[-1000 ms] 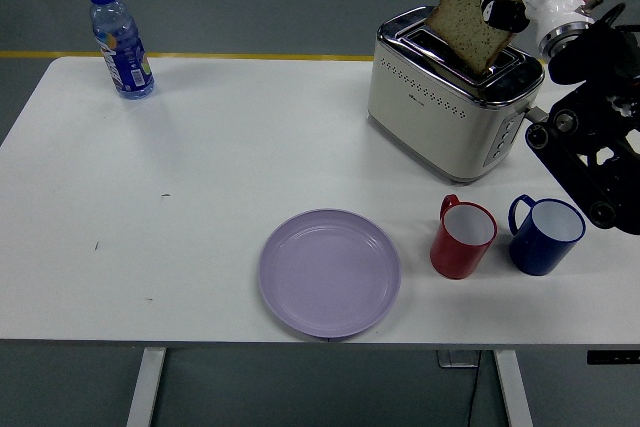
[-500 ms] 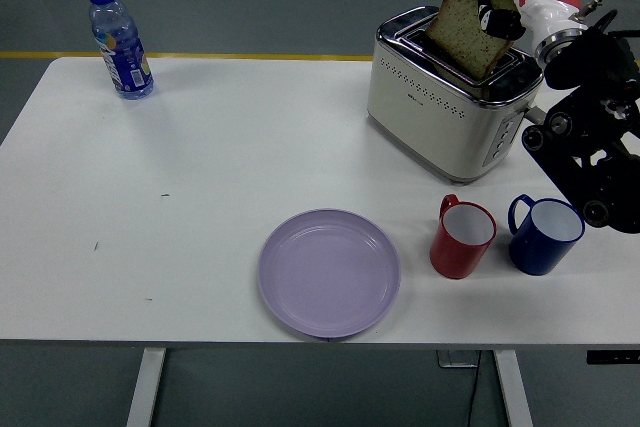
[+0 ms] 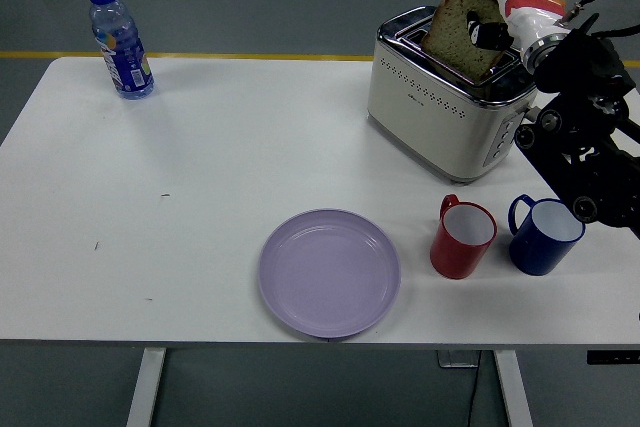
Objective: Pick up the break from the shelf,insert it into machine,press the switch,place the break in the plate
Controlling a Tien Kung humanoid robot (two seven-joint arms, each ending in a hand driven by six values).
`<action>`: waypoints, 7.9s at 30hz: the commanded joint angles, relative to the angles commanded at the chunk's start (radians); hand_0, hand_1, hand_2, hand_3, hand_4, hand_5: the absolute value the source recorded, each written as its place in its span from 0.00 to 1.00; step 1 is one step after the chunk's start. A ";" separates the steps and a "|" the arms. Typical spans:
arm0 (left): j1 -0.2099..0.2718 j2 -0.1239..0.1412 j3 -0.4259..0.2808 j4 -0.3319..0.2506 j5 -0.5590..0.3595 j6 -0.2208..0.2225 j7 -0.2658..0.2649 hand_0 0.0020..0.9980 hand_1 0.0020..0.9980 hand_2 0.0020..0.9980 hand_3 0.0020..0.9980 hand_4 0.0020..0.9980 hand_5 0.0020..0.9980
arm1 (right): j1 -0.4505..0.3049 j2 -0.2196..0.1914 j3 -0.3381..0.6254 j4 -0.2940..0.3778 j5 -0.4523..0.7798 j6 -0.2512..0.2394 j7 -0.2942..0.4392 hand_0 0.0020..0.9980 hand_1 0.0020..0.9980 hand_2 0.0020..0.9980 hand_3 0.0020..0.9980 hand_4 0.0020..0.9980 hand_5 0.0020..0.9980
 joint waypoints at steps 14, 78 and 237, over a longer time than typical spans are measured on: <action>0.001 0.000 0.005 0.000 -0.003 0.001 0.000 0.61 0.46 0.43 0.57 0.33 0.95 | -0.005 -0.008 0.013 0.021 0.012 -0.025 0.014 0.81 0.77 0.91 0.91 0.81 0.17; 0.019 0.000 -0.021 0.000 0.025 -0.007 -0.002 0.61 0.46 0.43 0.56 0.31 0.94 | -0.440 -0.223 0.040 0.254 0.143 -0.152 -0.012 0.21 0.25 0.35 0.62 0.47 0.00; -0.002 0.000 0.038 0.000 -0.003 0.002 0.004 0.60 0.44 0.41 0.56 0.31 0.93 | 0.236 0.158 -0.245 -0.308 0.212 0.098 -0.114 0.57 0.56 0.58 0.73 0.77 0.33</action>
